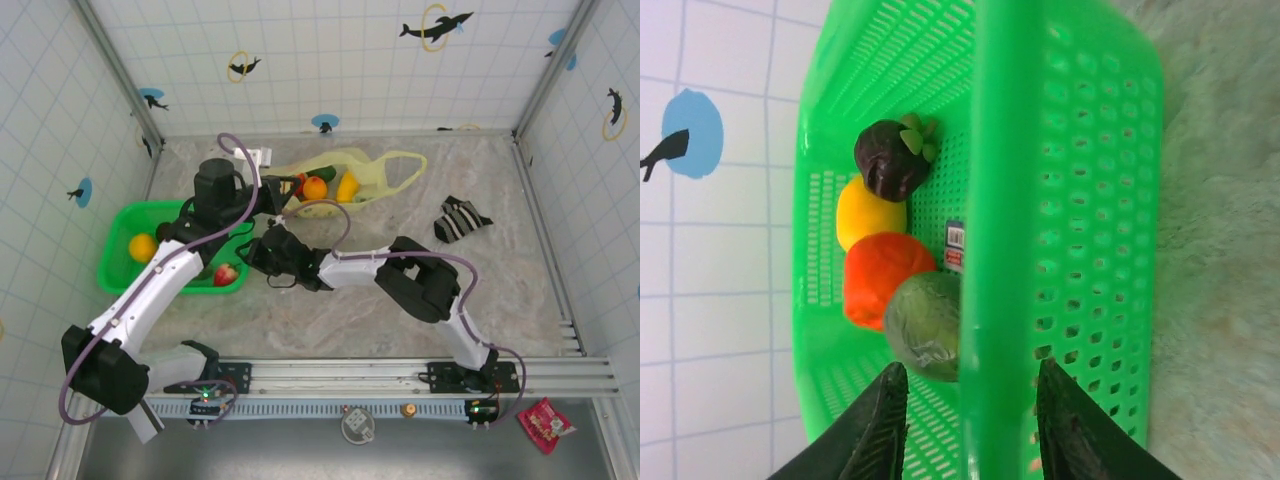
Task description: Place the fake fruits into the plastic bag and tie a complex knot
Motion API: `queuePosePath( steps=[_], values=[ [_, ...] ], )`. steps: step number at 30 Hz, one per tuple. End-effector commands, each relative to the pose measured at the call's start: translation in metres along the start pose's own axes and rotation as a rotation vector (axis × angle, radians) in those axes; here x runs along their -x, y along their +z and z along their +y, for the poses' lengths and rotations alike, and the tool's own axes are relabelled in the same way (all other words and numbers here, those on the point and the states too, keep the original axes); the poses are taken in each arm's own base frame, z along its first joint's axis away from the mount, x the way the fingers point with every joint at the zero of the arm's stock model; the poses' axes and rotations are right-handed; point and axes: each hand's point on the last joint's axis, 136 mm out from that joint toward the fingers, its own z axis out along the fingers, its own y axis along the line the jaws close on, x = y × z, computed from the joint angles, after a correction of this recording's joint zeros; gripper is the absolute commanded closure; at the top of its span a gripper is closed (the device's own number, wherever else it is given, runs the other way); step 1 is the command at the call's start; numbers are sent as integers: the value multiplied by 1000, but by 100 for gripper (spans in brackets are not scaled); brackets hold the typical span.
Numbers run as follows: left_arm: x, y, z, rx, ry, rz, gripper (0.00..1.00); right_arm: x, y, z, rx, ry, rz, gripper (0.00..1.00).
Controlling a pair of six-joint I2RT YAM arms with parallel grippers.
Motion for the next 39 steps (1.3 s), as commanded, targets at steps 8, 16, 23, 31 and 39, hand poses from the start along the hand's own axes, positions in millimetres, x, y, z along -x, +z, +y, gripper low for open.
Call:
queuePosePath(
  steps=[8, 16, 23, 31, 39],
  values=[
    [20, -8, -10, -1, 23, -35, 100, 23, -75, 3, 68, -224, -3, 38],
    [22, -6, -12, -10, 26, -24, 100, 43, -161, -35, -25, -428, -82, 40],
    [24, -6, -12, -9, 32, -25, 100, 127, -263, -68, -279, -550, -326, 45],
    [21, -2, -10, -9, 25, -12, 100, 223, -343, -121, -556, -499, -444, 36],
    [19, -1, -9, -11, 23, -7, 100, 264, -353, -135, -413, -376, -446, 33]
  ],
)
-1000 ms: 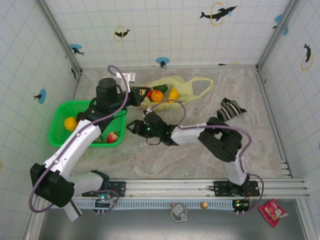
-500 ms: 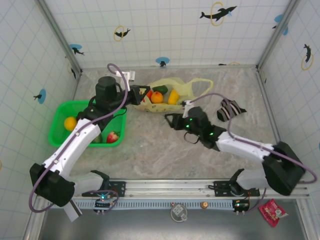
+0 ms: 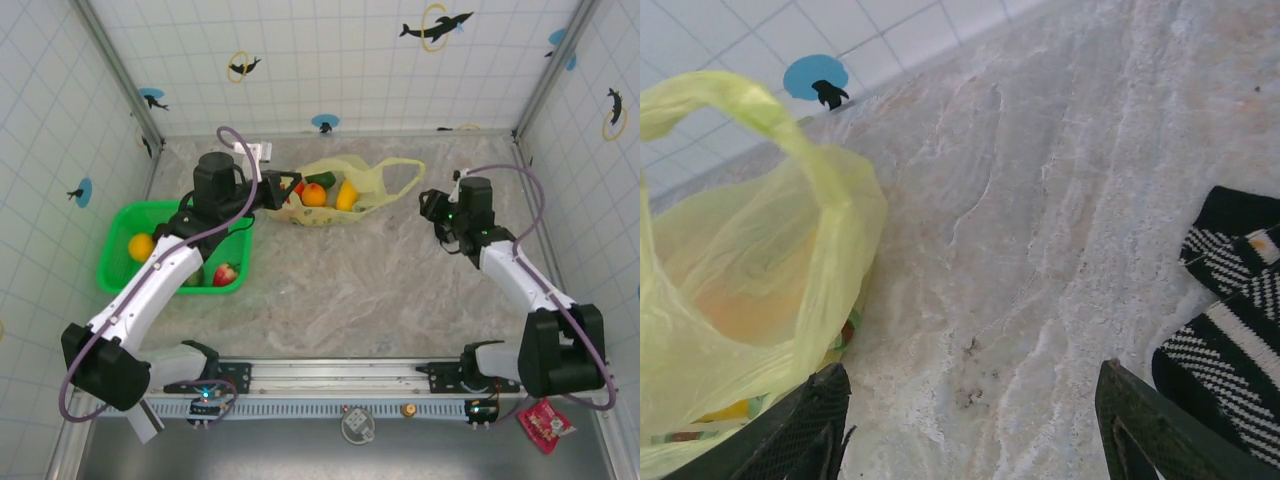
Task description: Place the fake fruits into the plastic bag and tie a complex knot
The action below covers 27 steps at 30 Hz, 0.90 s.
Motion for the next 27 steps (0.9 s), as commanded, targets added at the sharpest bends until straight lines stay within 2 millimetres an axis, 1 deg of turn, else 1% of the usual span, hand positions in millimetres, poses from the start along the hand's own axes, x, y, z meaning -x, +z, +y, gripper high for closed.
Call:
queuePosePath(
  steps=[1, 2, 3, 5, 7, 10, 12, 14, 16, 19, 20, 22, 24, 26, 27],
  values=[
    [9, -2, -4, -13, 25, -13, 100, 10, 9, 35, 188, -15, 39, 33],
    [8, -1, -4, -13, 24, -10, 100, 15, 12, 47, 251, -21, 39, 33],
    [9, -1, -4, -14, 26, -11, 100, 15, 16, 55, 292, -20, 62, 33],
    [7, 0, -3, -15, 25, -6, 100, 18, 21, 65, 346, -12, 72, 34],
    [7, 0, -3, -14, 28, -6, 100, 25, 22, 74, 396, -16, 45, 34],
    [7, -1, -3, -12, 33, -7, 100, 34, 28, 73, 390, -16, 11, 34],
    [7, -1, -3, -10, 36, -5, 100, 36, 34, 67, 373, -19, 7, 35],
    [8, -1, -3, -12, 39, -6, 100, 39, 41, 58, 383, 16, 9, 38],
    [7, 0, -3, -13, 37, -3, 100, 44, 42, 56, 422, 51, 5, 41],
    [8, 0, -3, -12, 39, -5, 100, 56, 39, 57, 445, 47, -37, 45],
    [9, 0, -3, -11, 40, -7, 100, 60, 38, 60, 459, 43, -47, 50],
    [9, 1, -4, -16, 40, -9, 100, 68, 34, 67, 492, 30, -65, 66],
    [12, 0, -6, -23, 41, -11, 100, 76, 28, 75, 525, 11, -87, 79],
    [17, -2, -11, -35, 51, -19, 100, 85, 19, 81, 535, -3, -109, 100],
    [21, -3, -14, -38, 59, -25, 100, 90, 14, 84, 533, -6, -117, 100]
  ],
)
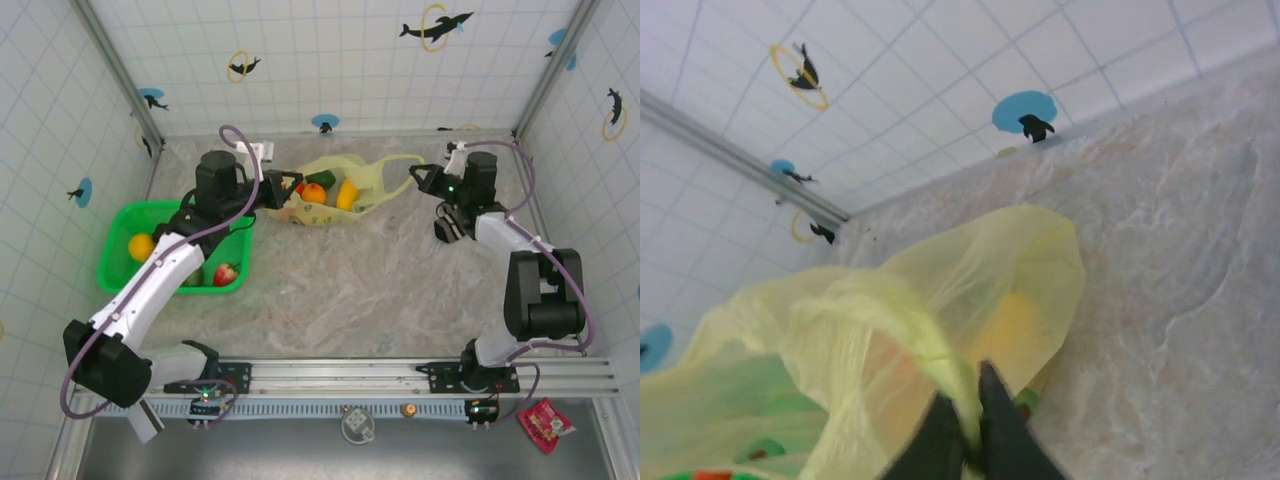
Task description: Place the fake fruits into the plastic bag and tie a complex knot
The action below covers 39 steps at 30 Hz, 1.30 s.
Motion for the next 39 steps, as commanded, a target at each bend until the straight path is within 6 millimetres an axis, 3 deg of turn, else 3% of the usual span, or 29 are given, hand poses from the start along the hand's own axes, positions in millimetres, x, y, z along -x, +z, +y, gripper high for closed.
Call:
queuePosePath(
  steps=[1, 5, 10, 18, 21, 25, 30, 35, 36, 39],
  values=[
    [26, -9, -19, -41, 70, -46, 100, 42, -14, 44, 87, -84, -88, 100],
    [54, -19, -42, -76, 102, -96, 100, 72, -37, 68, -6, -89, -153, 100],
    [98, -45, -54, -92, 111, -197, 100, 106, -77, 103, -113, -127, -225, 100],
    [122, -55, -70, -141, 97, -256, 100, 141, -122, 152, -180, -173, -257, 100],
    [118, -48, -74, -213, 49, -247, 100, 136, -128, 157, -202, -187, -237, 100],
    [101, -35, -70, -298, -35, -211, 100, 114, -131, 145, -240, -188, -224, 100],
    [69, -12, -47, -319, -144, -145, 100, 72, -114, 110, -265, -144, -155, 100],
    [60, -1, -43, -347, -199, -92, 100, 61, -102, 114, -243, -149, -122, 100],
    [63, -4, -46, -352, -192, -99, 97, 63, -102, 118, -240, -159, -128, 100],
    [70, -15, -60, -401, -154, -129, 64, 69, -103, 130, -217, -172, -139, 100]
  ],
)
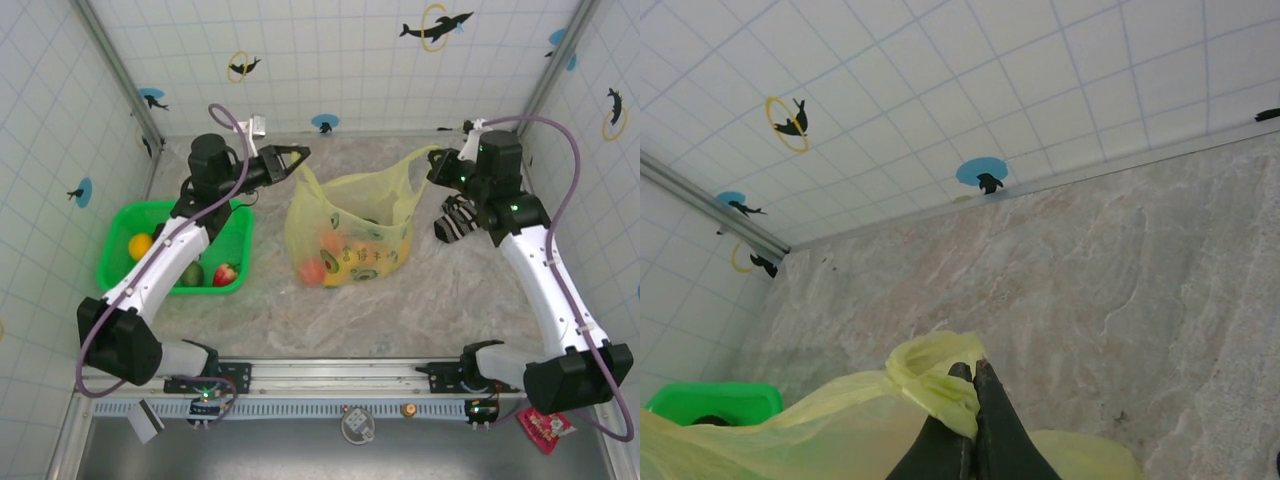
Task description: Place the fake fruits into the plastic bag and tie a complex knot
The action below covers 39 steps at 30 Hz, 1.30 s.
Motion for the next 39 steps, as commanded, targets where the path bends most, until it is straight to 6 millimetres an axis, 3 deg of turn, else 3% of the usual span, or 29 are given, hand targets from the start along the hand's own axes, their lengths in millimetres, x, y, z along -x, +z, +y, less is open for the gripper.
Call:
queuePosePath(
  steps=[1, 4, 9, 12, 15, 18, 22, 25, 33, 39],
  values=[
    [14, -13, -46, -130, 87, -44, 55, 28, -10, 22, 49, -30, -80, 100],
    [11, -17, -50, -141, 119, -47, 46, 31, -10, 29, 64, -33, -77, 100],
    [5, -16, -49, -143, 136, -44, 44, 34, -12, 35, 81, -27, -85, 100],
    [3, -16, -36, -63, 163, -65, 44, 32, -13, 37, 85, -28, -84, 100],
    [-3, -15, -33, -51, 174, -60, 49, 32, -12, 37, 85, -29, -85, 100],
    [6, -10, -54, -100, 205, -58, 53, 34, -10, 35, 68, -28, -88, 100],
    [33, -13, -114, -183, 263, -134, 56, 47, -13, 35, 39, -27, -113, 100],
    [48, -20, -130, -182, 261, -186, 60, 60, -19, 40, 35, -29, -138, 100],
    [46, -16, -110, -120, 263, -165, 64, 81, -30, 51, 32, -50, -159, 100],
    [35, -17, -97, -138, 258, -135, 69, 62, -19, 31, -28, -62, -113, 100]
  ],
)
